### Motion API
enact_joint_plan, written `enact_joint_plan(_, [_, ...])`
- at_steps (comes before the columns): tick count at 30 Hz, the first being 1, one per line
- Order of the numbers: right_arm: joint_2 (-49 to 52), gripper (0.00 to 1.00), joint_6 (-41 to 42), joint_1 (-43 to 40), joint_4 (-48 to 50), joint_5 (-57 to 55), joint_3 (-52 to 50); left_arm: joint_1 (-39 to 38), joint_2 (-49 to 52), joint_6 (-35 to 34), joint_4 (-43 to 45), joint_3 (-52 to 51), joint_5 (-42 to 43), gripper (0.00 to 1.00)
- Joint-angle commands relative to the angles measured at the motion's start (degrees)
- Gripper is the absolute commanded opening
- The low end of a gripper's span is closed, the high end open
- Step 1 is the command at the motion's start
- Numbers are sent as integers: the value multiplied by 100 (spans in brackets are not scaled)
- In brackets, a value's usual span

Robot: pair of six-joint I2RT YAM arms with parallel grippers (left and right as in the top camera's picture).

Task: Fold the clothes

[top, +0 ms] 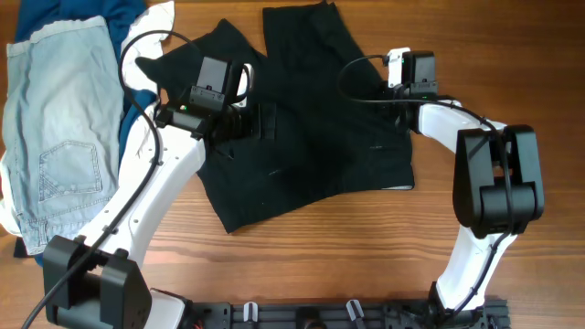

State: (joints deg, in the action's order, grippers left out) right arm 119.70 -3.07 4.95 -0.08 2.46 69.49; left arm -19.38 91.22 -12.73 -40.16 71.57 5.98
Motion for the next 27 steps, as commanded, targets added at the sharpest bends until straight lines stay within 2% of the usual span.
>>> enact_joint_plan(1, [107, 6, 645, -70, -184, -356, 101, 0, 74, 72, -4, -31, -52, 100])
enact_joint_plan(5, [-39, 4, 2350, -658, -946, -634, 101, 0, 74, 68, -4, -31, -52, 100])
enact_joint_plan(7, [-223, 4, 2813, -1139, -1403, -304, 101, 0, 74, 68, 2, -31, -52, 100])
enact_joint_plan(9, [-455, 4, 2813, -1604, -1762, 214, 101, 0, 74, 66, 4, -31, -50, 100])
enact_joint_plan(12, [-1045, 4, 1910, -2039, -2116, 1169, 101, 0, 74, 31, 2, -31, -50, 100])
enact_joint_plan(13, [-1270, 9, 1419, -1969, -2146, 1182, 101, 0, 74, 31, 2, -31, -50, 100])
enact_joint_plan(14, [-1565, 24, 809, -1799, -2166, 1123, 101, 0, 74, 31, 2, -31, -50, 100])
enact_joint_plan(15, [-1762, 40, 562, -1622, -2159, 942, 101, 0, 74, 33, 0, -31, -50, 100])
enact_joint_plan(18, [-2098, 68, 153, -1056, -1777, 566, 103, 0, 74, 33, 2, -31, -50, 100])
enact_joint_plan(21, [-1969, 79, -24, -568, -1121, 203, 103, 0, 74, 33, 2, -31, -50, 100])
enact_joint_plan(27, [-881, 84, -122, -186, 688, -420, 118, 0, 74, 31, -103, -33, -256, 100])
